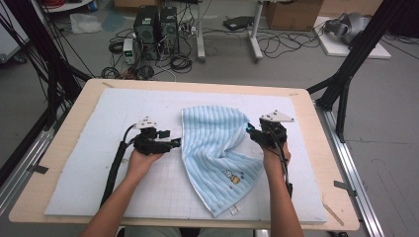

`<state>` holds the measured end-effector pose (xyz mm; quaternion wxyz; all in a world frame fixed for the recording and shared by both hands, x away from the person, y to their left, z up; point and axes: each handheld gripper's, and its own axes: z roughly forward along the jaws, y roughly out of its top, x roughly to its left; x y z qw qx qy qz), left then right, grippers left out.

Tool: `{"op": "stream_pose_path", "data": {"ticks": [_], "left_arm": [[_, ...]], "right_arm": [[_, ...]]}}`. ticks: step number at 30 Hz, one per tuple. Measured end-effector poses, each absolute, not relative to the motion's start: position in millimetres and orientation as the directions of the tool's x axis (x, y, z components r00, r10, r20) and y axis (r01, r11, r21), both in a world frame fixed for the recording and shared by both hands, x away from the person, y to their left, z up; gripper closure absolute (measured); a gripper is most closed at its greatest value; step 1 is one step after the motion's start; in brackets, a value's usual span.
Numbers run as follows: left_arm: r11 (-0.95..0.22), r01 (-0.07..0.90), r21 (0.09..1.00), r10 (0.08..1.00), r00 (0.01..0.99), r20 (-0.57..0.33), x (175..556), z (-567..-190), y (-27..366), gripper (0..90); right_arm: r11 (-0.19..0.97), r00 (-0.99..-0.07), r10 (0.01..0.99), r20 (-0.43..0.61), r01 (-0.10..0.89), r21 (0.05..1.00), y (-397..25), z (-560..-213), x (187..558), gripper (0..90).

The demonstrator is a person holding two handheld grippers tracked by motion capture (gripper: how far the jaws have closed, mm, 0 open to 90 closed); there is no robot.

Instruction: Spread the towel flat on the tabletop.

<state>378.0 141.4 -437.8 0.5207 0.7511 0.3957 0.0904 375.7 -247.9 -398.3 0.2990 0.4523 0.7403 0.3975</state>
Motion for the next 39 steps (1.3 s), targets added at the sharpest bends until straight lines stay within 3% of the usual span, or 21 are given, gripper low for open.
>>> {"op": "stream_pose_path", "data": {"ticks": [5, 9, 11, 13, 15, 18, 27, 39], "left_arm": [[-0.235, 0.503, 0.832, 0.701, 0.680, -0.213, 386, -443, 116, 35.1], [-0.301, 0.548, 0.781, 0.729, 0.660, -0.182, 393, -449, 106, 44.6], [-0.324, 0.537, 0.779, 0.734, 0.662, -0.151, 395, -449, 107, 55.4], [-0.339, 0.522, 0.783, 0.713, 0.685, -0.149, 397, -450, 110, 77.5], [-0.320, 0.529, 0.786, 0.709, 0.684, -0.172, 399, -451, 114, 86.1], [-0.330, 0.511, 0.794, 0.726, 0.675, -0.132, 403, -448, 124, 87.2], [-0.162, 0.546, 0.822, 0.791, 0.570, -0.222, 416, -443, 174, 87.0], [-0.119, 0.569, 0.814, 0.838, 0.496, -0.225, 430, -445, 207, 86.8]], "right_arm": [[0.288, -0.433, 0.898, -0.078, 0.445, 0.848, -253, -407, 365, 46.1], [0.257, -0.418, 0.907, -0.049, 0.459, 0.850, -259, -412, 362, 44.3], [0.247, -0.414, 0.909, -0.038, 0.465, 0.850, -261, -413, 360, 44.3], [0.246, -0.416, 0.909, -0.033, 0.470, 0.848, -262, -416, 360, 44.0], [0.248, -0.423, 0.906, -0.029, 0.475, 0.844, -261, -418, 359, 44.0], [0.258, -0.435, 0.900, -0.027, 0.480, 0.839, -257, -421, 359, 44.3], [0.294, -0.484, 0.875, -0.024, 0.492, 0.819, -244, -428, 361, 44.4], [0.274, -0.546, 0.836, 0.053, 0.499, 0.822, -218, -431, 372, 45.2]]}}
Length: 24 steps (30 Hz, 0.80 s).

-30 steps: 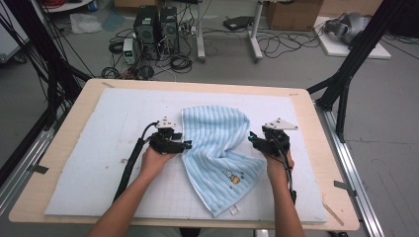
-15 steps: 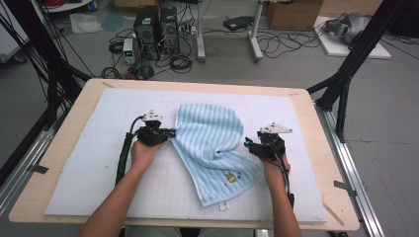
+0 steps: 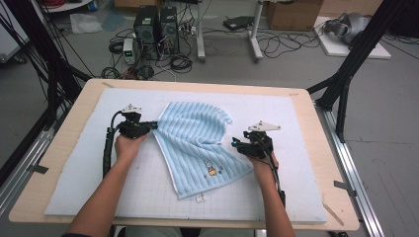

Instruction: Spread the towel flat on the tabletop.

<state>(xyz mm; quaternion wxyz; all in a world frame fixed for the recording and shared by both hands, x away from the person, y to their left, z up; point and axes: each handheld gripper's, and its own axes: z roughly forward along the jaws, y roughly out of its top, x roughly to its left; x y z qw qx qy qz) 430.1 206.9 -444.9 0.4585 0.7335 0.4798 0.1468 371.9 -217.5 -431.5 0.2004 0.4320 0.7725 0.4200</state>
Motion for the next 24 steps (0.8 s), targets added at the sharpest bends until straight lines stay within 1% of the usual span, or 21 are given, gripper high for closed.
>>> {"op": "stream_pose_path", "data": {"ticks": [3, 4, 6, 7, 8, 11, 13, 15, 16, 17, 18, 20, 22, 24], "left_arm": [[-0.111, 0.560, 0.821, 0.827, 0.510, -0.237, 429, -445, 206, 85.6], [-0.103, 0.558, 0.824, 0.823, 0.512, -0.244, 429, -444, 205, 81.4], [-0.089, 0.550, 0.830, 0.823, 0.510, -0.250, 427, -442, 202, 62.4], [-0.082, 0.543, 0.836, 0.826, 0.506, -0.247, 426, -441, 201, 54.4], [-0.076, 0.535, 0.841, 0.825, 0.507, -0.249, 425, -439, 201, 48.7], [-0.070, 0.526, 0.848, 0.823, 0.510, -0.248, 421, -435, 202, 41.3], [-0.067, 0.523, 0.850, 0.821, 0.513, -0.251, 418, -435, 205, 40.6], [-0.063, 0.521, 0.851, 0.822, 0.511, -0.252, 415, -435, 208, 39.2], [-0.061, 0.521, 0.851, 0.821, 0.511, -0.254, 414, -436, 210, 39.2], [-0.065, 0.521, 0.851, 0.822, 0.512, -0.250, 413, -436, 211, 39.1], [-0.064, 0.525, 0.848, 0.822, 0.510, -0.254, 412, -437, 212, 39.1], [-0.065, 0.529, 0.846, 0.818, 0.515, -0.258, 411, -438, 213, 39.2], [-0.074, 0.527, 0.847, 0.812, 0.524, -0.256, 410, -437, 212, 39.1], [-0.085, 0.522, 0.849, 0.809, 0.533, -0.247, 409, -436, 209, 39.1]], "right_arm": [[0.285, -0.567, 0.821, 0.067, 0.509, 0.812, -206, -433, 380, 46.4], [0.290, -0.575, 0.815, 0.071, 0.511, 0.809, -202, -433, 383, 46.7], [0.313, -0.594, 0.802, 0.064, 0.509, 0.802, -192, -435, 389, 46.7], [0.326, -0.600, 0.798, 0.061, 0.514, 0.793, -188, -436, 393, 46.7], [0.336, -0.602, 0.797, 0.058, 0.521, 0.784, -184, -438, 397, 46.7], [0.368, -0.598, 0.801, 0.038, 0.542, 0.756, -173, -442, 410, 46.7], [0.373, -0.594, 0.804, 0.042, 0.557, 0.743, -167, -445, 417, 48.4], [0.388, -0.602, 0.798, 0.036, 0.557, 0.734, -162, -448, 422, 54.4], [0.387, -0.602, 0.798, 0.034, 0.554, 0.737, -161, -447, 424, 64.8], [0.391, -0.611, 0.791, 0.036, 0.550, 0.738, -161, -446, 426, 79.3], [0.411, -0.612, 0.791, 0.008, 0.540, 0.735, -160, -445, 428, 83.5], [0.425, -0.584, 0.811, -0.043, 0.537, 0.729, -159, -443, 435, 84.9], [0.409, -0.546, 0.836, -0.064, 0.540, 0.736, -161, -439, 443, 85.0], [0.409, -0.512, 0.853, -0.107, 0.526, 0.745, -162, -436, 450, 84.9]]}}
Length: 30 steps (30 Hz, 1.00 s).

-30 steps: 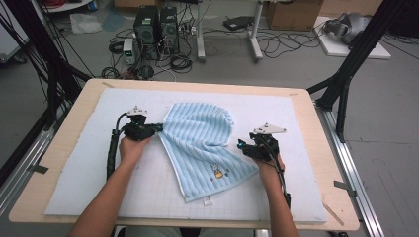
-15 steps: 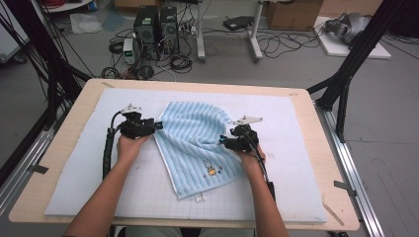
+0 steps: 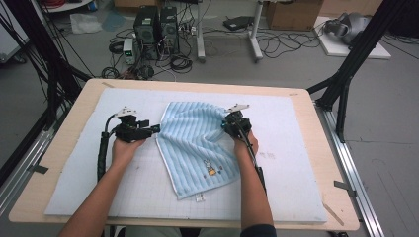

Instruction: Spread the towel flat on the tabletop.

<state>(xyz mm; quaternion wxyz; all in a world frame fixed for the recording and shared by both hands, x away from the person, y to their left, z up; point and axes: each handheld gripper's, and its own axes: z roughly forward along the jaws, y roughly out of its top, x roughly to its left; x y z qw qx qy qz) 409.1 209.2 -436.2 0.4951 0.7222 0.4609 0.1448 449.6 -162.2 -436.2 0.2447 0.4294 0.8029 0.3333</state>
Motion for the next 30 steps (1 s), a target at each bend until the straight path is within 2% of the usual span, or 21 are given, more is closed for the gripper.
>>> {"op": "stream_pose_path", "data": {"ticks": [5, 9, 12, 15, 18, 20, 26, 30], "left_arm": [[-0.112, 0.521, 0.846, 0.792, 0.562, -0.241, 406, -436, 201, 39.0], [-0.141, 0.521, 0.842, 0.777, 0.585, -0.232, 401, -435, 192, 39.1], [-0.159, 0.516, 0.842, 0.760, 0.608, -0.229, 399, -435, 185, 39.1], [-0.177, 0.512, 0.841, 0.745, 0.628, -0.225, 398, -436, 179, 39.1], [-0.187, 0.523, 0.831, 0.738, 0.633, -0.233, 398, -438, 173, 39.1], [-0.192, 0.527, 0.828, 0.732, 0.639, -0.237, 397, -440, 168, 39.2], [-0.225, 0.534, 0.815, 0.727, 0.649, -0.224, 397, -445, 154, 42.7], [-0.276, 0.544, 0.793, 0.736, 0.650, -0.190, 397, -451, 145, 47.0]], "right_arm": [[0.376, -0.420, 0.894, -0.159, 0.505, 0.777, -168, -430, 462, 84.9], [0.341, -0.268, 0.935, -0.232, 0.502, 0.795, -172, -421, 470, 85.3], [0.325, -0.219, 0.945, -0.243, 0.539, 0.777, -178, -421, 476, 84.0], [0.240, -0.237, 0.963, -0.128, 0.535, 0.810, -184, -422, 476, 78.6], [0.214, -0.294, 0.954, -0.060, 0.526, 0.823, -187, -419, 474, 61.6], [0.209, -0.311, 0.949, -0.042, 0.524, 0.826, -190, -416, 470, 54.3], [0.261, -0.382, 0.922, -0.059, 0.502, 0.824, -204, -415, 448, 49.2], [0.284, -0.456, 0.890, -0.015, 0.526, 0.802, -215, -423, 430, 47.4]]}}
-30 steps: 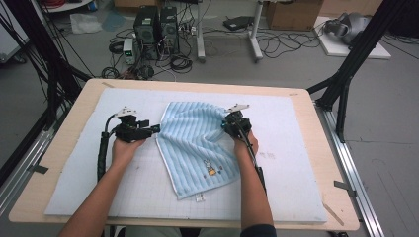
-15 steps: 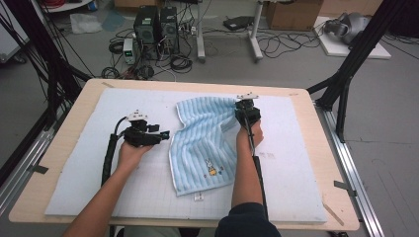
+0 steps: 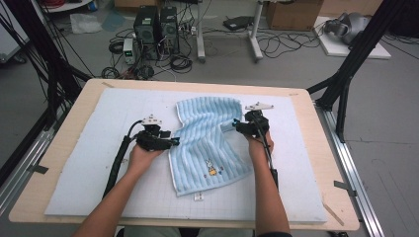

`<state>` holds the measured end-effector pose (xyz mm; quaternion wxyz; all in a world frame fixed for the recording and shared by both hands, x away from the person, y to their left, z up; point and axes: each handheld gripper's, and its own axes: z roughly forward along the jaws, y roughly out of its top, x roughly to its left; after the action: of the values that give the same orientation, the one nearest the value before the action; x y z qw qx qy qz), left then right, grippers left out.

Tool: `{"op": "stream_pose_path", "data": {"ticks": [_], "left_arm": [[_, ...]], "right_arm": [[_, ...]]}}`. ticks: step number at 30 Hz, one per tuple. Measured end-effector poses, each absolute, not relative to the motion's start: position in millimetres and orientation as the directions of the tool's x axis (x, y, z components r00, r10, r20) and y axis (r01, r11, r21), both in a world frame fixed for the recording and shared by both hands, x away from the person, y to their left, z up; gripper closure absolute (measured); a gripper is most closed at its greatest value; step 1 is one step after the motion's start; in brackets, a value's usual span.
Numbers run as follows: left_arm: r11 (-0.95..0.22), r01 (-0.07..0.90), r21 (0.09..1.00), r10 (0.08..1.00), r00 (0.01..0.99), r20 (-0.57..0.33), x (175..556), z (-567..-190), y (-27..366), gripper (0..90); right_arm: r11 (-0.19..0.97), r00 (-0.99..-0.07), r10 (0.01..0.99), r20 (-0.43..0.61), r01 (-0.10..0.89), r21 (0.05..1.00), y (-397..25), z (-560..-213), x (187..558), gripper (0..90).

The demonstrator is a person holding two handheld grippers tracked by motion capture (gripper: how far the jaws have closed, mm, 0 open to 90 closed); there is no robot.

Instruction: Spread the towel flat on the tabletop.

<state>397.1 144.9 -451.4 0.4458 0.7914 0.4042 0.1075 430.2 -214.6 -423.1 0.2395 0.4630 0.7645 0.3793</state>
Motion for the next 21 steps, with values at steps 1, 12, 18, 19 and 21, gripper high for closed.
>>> {"op": "stream_pose_path", "data": {"ticks": [1, 12, 18, 19, 21], "left_arm": [[-0.302, 0.535, 0.789, 0.740, 0.653, -0.160, 397, -451, 143, 48.8], [-0.344, 0.510, 0.788, 0.777, 0.626, -0.066, 404, -448, 155, 88.6], [-0.245, 0.517, 0.820, 0.845, 0.529, -0.081, 413, -440, 186, 88.7], [-0.229, 0.520, 0.823, 0.853, 0.515, -0.087, 414, -439, 191, 88.7], [-0.202, 0.529, 0.824, 0.865, 0.492, -0.104, 416, -440, 199, 88.7]], "right_arm": [[0.292, -0.482, 0.876, -0.005, 0.523, 0.801, -216, -425, 425, 47.6], [0.390, -0.642, 0.765, 0.050, 0.523, 0.758, -199, -431, 391, 54.2], [0.428, -0.667, 0.742, 0.060, 0.541, 0.724, -181, -440, 391, 56.0], [0.429, -0.667, 0.742, 0.067, 0.550, 0.717, -178, -442, 392, 56.0], [0.426, -0.658, 0.751, 0.058, 0.550, 0.718, -172, -444, 392, 56.6]]}}
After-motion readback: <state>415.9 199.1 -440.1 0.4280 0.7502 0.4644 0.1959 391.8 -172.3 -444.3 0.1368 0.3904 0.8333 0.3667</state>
